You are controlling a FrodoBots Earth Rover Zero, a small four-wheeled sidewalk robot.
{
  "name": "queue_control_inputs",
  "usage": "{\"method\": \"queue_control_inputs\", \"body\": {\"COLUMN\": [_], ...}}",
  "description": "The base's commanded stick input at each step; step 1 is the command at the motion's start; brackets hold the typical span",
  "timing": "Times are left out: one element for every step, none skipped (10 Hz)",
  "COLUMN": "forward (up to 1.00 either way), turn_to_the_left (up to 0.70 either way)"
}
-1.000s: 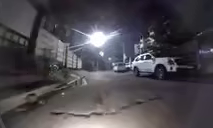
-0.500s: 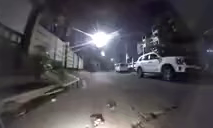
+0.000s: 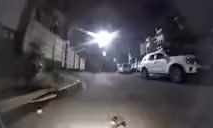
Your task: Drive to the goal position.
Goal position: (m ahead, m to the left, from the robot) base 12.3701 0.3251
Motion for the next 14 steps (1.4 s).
{"method": "queue_control_inputs", "body": {"forward": [0.98,0.98,0.98,0.99,0.99,0.99,0.99,0.99,0.99,0.99,0.99,0.99,0.99,0.99], "turn_to_the_left": [0.0,0.0,0.0,0.0,0.0,0.0,0.0,0.0,0.0,0.0,0.0,0.0,0.0,-0.09]}}
